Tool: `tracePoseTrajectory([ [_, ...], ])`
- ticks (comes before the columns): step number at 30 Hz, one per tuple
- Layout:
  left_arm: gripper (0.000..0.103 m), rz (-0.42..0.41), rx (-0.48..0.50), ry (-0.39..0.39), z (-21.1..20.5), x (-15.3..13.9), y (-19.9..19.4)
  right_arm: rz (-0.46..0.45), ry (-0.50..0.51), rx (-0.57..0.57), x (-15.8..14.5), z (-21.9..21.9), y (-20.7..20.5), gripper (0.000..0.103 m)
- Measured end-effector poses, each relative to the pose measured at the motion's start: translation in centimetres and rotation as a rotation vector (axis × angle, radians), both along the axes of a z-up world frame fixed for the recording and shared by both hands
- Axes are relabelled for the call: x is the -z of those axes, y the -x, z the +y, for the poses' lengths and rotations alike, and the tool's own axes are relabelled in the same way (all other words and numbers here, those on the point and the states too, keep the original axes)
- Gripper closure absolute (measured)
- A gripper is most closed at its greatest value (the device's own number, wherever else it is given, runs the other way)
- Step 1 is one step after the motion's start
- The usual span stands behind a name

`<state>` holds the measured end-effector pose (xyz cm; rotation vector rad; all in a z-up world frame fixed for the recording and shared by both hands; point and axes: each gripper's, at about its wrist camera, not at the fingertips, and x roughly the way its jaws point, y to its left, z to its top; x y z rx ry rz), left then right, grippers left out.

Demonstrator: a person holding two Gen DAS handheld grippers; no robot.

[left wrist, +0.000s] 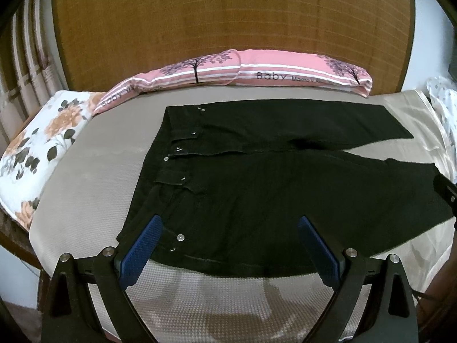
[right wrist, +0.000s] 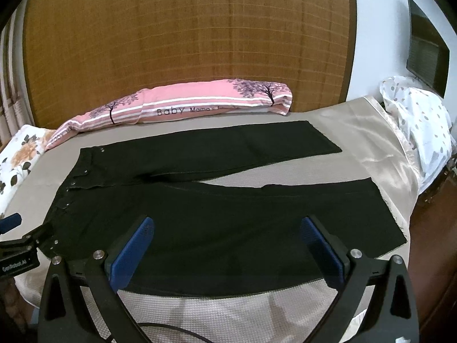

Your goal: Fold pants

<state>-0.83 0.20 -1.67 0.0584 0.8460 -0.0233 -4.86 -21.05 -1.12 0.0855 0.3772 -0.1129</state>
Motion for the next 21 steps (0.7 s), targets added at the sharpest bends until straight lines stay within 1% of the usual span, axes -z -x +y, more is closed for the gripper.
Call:
tracePoseTrajectory([
  [9,0.007,-0.013,0.017,-0.015,-0.8,0.2,0.6,-0.005,-0.001,0.001,0.1,-0.3,0.3,0.001],
  [21,0.007,-0.036,0.026,-0.027,-1.3,-0.2,1.4,-0.039,0.002,0.001,0.0,-0.7,1.5,0.001],
])
